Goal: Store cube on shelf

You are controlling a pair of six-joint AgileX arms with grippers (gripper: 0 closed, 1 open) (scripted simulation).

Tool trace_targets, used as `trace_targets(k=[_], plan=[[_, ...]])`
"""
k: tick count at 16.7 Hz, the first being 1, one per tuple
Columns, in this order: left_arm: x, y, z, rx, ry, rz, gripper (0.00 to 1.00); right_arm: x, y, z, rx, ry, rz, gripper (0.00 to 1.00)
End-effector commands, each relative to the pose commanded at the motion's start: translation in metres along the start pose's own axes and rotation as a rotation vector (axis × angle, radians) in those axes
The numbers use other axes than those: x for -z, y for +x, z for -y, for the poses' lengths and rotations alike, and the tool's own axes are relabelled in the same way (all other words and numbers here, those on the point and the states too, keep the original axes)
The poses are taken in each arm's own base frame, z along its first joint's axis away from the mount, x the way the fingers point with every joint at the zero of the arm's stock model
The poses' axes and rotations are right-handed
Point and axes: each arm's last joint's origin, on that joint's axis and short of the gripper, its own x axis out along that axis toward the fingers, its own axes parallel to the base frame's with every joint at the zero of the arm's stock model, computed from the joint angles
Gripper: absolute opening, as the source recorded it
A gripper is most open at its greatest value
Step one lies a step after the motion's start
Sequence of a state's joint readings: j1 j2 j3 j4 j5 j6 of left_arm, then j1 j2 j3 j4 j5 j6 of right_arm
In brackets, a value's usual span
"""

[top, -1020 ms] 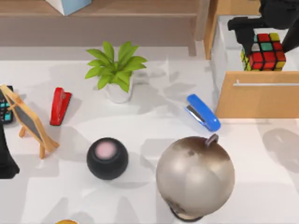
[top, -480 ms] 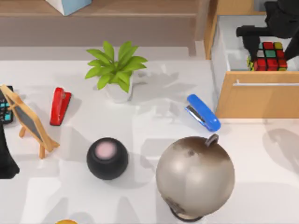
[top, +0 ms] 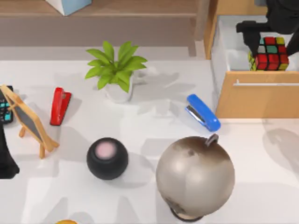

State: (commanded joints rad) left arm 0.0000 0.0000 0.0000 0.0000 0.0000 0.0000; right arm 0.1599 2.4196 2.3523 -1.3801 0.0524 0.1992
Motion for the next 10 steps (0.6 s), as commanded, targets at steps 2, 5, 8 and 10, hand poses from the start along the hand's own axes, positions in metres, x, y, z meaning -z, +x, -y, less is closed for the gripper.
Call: trace_targets(k=[2, 5, 8, 10], plan=[[0.0, 0.0, 0.0, 0.0, 0.0, 0.0, 1.0, 0.007, -0.02, -0.011, 0.015, -0.008, 0.048, 0.0], [0.0, 0.0, 0.0, 0.0, 0.0, 0.0, 1.0, 0.023, -0.053, -0.035, 0.034, -0.026, 0.146, 0.0], [0.0, 0.0, 0.0, 0.0, 0.0, 0.0, 1.0, 0.042, -0.082, -0.067, 0.043, -0.047, 0.26, 0.0], [0.0, 0.0, 0.0, 0.0, 0.0, 0.0, 1.0, 0.056, -0.094, -0.09, 0.046, -0.062, 0.334, 0.0]])
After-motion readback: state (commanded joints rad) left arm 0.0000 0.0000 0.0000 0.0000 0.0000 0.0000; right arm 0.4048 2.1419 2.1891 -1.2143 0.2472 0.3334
